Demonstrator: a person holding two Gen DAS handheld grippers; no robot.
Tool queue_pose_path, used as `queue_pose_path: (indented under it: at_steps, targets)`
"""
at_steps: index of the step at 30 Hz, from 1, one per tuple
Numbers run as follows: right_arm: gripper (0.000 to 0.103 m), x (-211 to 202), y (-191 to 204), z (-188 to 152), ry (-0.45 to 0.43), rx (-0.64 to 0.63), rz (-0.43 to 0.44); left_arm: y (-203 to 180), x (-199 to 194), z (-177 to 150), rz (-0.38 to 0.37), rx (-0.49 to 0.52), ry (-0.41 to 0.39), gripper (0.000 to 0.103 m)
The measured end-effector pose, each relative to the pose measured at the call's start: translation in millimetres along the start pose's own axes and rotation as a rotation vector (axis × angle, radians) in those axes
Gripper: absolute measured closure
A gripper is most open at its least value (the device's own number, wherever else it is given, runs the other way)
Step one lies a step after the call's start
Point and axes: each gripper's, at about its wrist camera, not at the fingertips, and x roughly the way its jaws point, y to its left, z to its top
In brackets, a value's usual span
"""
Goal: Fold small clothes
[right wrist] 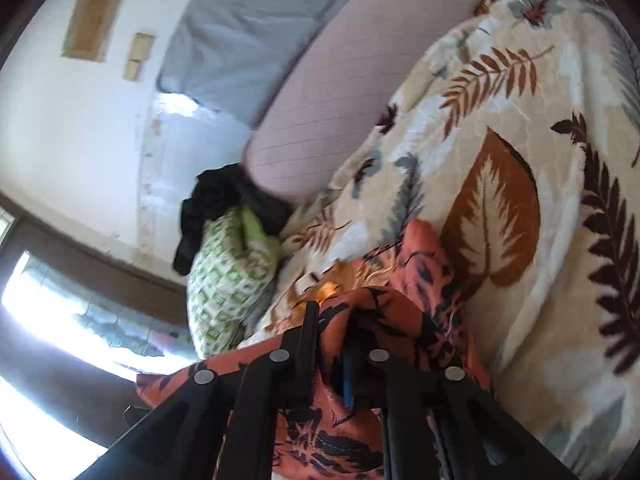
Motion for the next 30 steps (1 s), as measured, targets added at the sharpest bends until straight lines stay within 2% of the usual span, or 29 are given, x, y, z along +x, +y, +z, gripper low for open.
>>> queue_pose_path:
  at_steps: [2,3,4,6,8,9,10,11,12,13,14,15,17,19,20,22,24,25,26,27,28,30]
  targets:
    - [0.087,38,-31,16,0.009,0.091,-0.059,13,45,11,0.045,-0.043,0.055,0.090]
    - [0.081,53,-47,20,0.014,0.139,-0.080,19,60,12,0.054,-0.074,0.069,0.090]
    - [0.079,62,-61,23,0.007,0.180,-0.094,26,68,12,0.037,-0.109,0.064,0.090]
    - [0.079,63,-77,26,-0.016,0.207,-0.062,36,66,10,-0.040,-0.165,0.021,0.090]
    - [0.076,49,-81,30,-0.057,0.184,-0.040,40,47,7,-0.079,-0.173,-0.065,0.088]
    - [0.056,36,-79,32,-0.102,0.163,-0.061,41,32,5,-0.061,-0.178,-0.140,0.078]
    - [0.025,21,-77,34,-0.155,0.146,-0.075,41,14,3,-0.029,-0.188,-0.226,0.069]
    - [0.019,4,-73,33,-0.215,0.134,-0.058,39,-4,0,-0.006,-0.198,-0.305,0.048]
    - [0.018,-12,-66,32,-0.269,0.116,-0.029,36,-22,-4,0.027,-0.210,-0.368,0.038]
    - [0.018,-23,-56,30,-0.293,0.080,-0.010,31,-38,-12,0.069,-0.222,-0.411,0.038]
    - [0.018,-27,-42,29,-0.272,0.017,-0.016,24,-49,-21,0.099,-0.224,-0.424,0.038]
    - [0.022,-25,-23,24,-0.215,-0.061,-0.027,14,-55,-33,0.107,-0.214,-0.413,0.037]
    - [0.036,-8,12,1,-0.064,-0.216,-0.070,-7,-54,-59,0.115,-0.178,-0.360,0.037]
    - [0.064,24,37,-37,0.121,-0.353,-0.154,-25,-36,-78,0.170,-0.133,-0.284,0.037]
    - [0.067,43,45,-56,0.198,-0.411,-0.206,-33,-21,-83,0.182,-0.100,-0.233,0.038]
    - [0.067,79,52,-79,0.267,-0.500,-0.322,-40,5,-89,0.185,-0.039,-0.168,0.038]
    - [0.069,114,50,-71,0.258,-0.525,-0.446,-42,16,-91,0.256,0.015,-0.166,0.038]
    - [0.069,129,47,-57,0.230,-0.507,-0.496,-41,21,-89,0.283,0.042,-0.137,0.038]
    - [0.069,136,45,-42,0.177,-0.494,-0.542,-38,23,-86,0.288,0.048,-0.126,0.038]
    - [0.069,139,52,-26,0.103,-0.509,-0.584,-34,18,-84,0.268,0.037,-0.149,0.038]
    - [0.069,135,63,-15,0.026,-0.528,-0.581,-30,12,-81,0.262,0.019,-0.175,0.038]
    - [0.065,125,93,-11,-0.058,-0.559,-0.488,-20,0,-74,0.266,-0.017,-0.210,0.038]
